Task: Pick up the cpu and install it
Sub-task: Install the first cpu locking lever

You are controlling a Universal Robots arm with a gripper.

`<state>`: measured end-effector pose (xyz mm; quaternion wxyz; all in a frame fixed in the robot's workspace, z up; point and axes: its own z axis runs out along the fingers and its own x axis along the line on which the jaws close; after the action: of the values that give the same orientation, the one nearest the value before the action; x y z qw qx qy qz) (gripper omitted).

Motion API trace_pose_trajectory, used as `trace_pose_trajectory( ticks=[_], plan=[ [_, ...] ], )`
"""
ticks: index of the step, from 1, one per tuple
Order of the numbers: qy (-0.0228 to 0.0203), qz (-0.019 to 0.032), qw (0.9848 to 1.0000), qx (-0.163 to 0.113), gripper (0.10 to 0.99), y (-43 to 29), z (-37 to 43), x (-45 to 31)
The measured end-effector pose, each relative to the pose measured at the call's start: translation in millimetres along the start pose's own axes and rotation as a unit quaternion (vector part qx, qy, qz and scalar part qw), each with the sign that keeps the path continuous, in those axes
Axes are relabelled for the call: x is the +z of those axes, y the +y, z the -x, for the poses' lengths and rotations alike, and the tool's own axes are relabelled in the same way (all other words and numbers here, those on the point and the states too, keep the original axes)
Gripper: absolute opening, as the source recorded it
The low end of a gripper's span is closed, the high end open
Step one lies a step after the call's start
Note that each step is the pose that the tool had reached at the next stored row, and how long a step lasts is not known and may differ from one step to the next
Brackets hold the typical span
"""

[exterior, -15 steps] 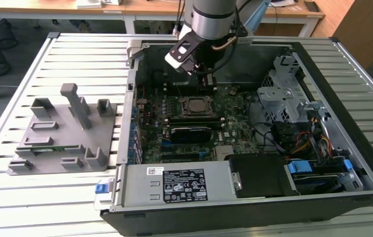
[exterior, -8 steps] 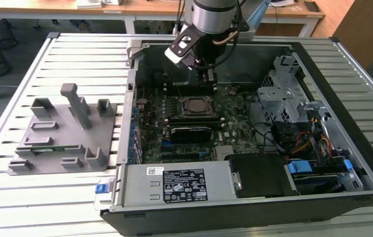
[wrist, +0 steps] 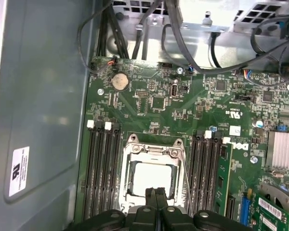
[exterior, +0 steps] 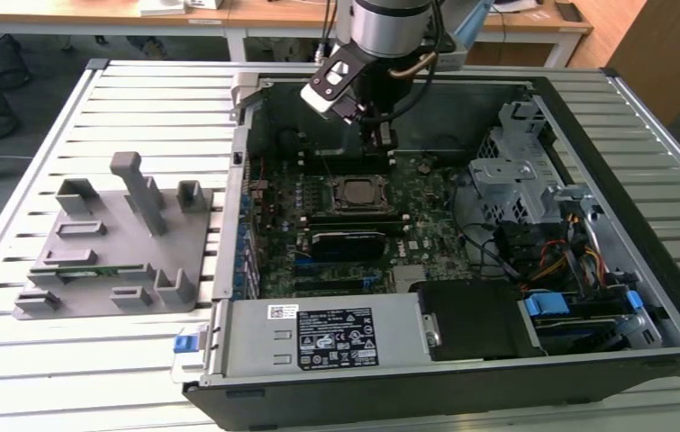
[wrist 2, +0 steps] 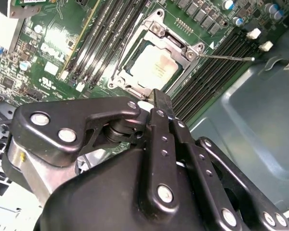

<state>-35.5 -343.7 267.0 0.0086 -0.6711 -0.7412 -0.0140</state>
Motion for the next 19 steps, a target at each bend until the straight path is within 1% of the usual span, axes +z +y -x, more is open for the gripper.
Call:
trace_pose_trajectory(
  ticks=[3, 4, 7, 11, 19],
  plan=[
    [0.0001, -0.0008, 0.9997, -0.024, 0.106, 0.0, 0.0, -0.1],
    [0.0002, -0.0012, 0.9993, -0.037, 0.106, 0.0, 0.0, -0.1],
    [0.0005, -0.0018, 0.9985, -0.055, 0.106, 0.0, 0.0, 0.0],
    [0.0007, -0.0023, 0.9974, -0.073, 0.106, 0.0, 0.0, 0.0],
    [0.0008, -0.0028, 0.9962, -0.087, 0.106, -0.3, 0.0, 0.0]
  ],
)
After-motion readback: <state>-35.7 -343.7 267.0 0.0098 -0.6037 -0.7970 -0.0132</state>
